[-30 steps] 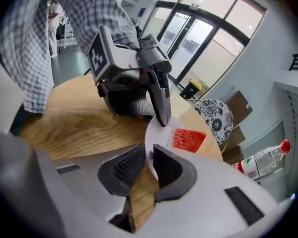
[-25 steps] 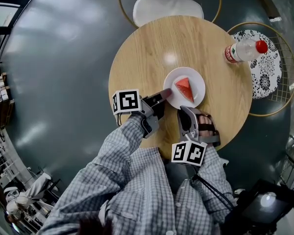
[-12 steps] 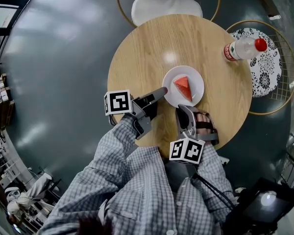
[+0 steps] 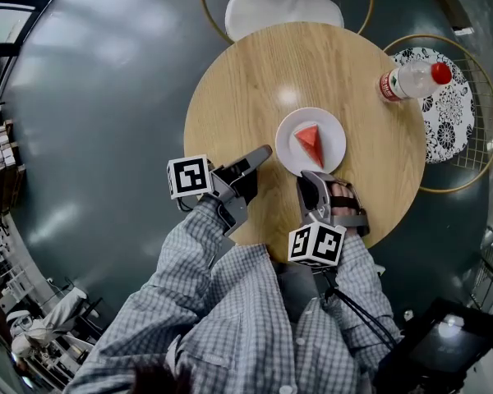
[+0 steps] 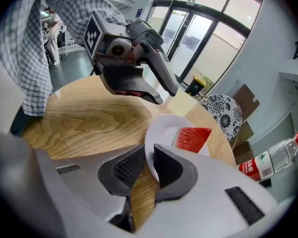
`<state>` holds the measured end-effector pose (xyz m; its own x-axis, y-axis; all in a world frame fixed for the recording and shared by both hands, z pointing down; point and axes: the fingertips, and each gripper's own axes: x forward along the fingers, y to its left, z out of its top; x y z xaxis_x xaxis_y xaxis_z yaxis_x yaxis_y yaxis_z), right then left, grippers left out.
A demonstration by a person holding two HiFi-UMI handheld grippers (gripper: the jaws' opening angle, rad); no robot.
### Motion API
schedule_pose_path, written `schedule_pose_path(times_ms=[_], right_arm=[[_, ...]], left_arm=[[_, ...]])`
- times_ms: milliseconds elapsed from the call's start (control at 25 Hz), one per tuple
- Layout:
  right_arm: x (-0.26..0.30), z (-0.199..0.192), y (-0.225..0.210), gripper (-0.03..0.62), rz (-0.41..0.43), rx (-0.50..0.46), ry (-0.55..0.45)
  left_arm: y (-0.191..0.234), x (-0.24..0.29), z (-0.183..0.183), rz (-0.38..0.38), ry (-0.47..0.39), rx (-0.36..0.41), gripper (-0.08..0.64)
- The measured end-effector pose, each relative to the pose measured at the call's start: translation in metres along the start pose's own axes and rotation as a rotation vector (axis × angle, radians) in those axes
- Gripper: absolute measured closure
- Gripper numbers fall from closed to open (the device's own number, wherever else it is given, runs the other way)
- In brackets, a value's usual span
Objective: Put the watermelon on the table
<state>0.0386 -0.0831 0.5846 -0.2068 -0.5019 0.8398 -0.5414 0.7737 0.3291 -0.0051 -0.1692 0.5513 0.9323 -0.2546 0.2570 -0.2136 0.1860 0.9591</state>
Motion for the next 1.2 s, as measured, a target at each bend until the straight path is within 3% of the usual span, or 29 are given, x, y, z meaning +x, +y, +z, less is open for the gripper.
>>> schedule_pose_path(times_ms=[280, 520, 560, 600, 720, 920, 1080, 1200], right_arm=[[-0.006, 0.008, -0.003, 0.521, 0.040, 0.208, -0.120], [-0.024, 0.014, -0.025, 0.525, -0.042, 0.431, -0.231], [-0.025, 0.011, -0.025, 0.575, -0.031, 0.480, -0.234], [-0.026, 0.008, -0.026, 0.584, -0.017, 0.537, -0.239], [-0.034, -0.005, -0.029, 0.584, -0.009, 0.744, -0.252], [-0.047, -0.031, -0.033, 0.584, 0.009, 1.061, -0.271], [-0.074, -0.028, -0.037, 0.584, 0.010, 1.155, -0.329], [-0.094, -0.025, -0.037, 0.584, 0.004, 1.170, -0.355]], left_arm=[[-0.003, -0.004, -0.014, 0.018, 0.025, 0.033, 0.440], [-0.003, -0.006, -0.020, 0.017, 0.022, 0.085, 0.442], [-0.003, -0.004, -0.023, 0.013, 0.029, 0.096, 0.442], [0.000, -0.003, -0.025, 0.025, 0.038, 0.115, 0.445], [0.007, -0.001, -0.035, 0.067, 0.063, 0.178, 0.548], [-0.005, 0.004, -0.053, 0.045, 0.097, 0.202, 0.552], [-0.024, -0.002, -0.067, 0.025, 0.102, 0.242, 0.554], [-0.039, -0.008, -0.079, 0.005, 0.105, 0.276, 0.554]])
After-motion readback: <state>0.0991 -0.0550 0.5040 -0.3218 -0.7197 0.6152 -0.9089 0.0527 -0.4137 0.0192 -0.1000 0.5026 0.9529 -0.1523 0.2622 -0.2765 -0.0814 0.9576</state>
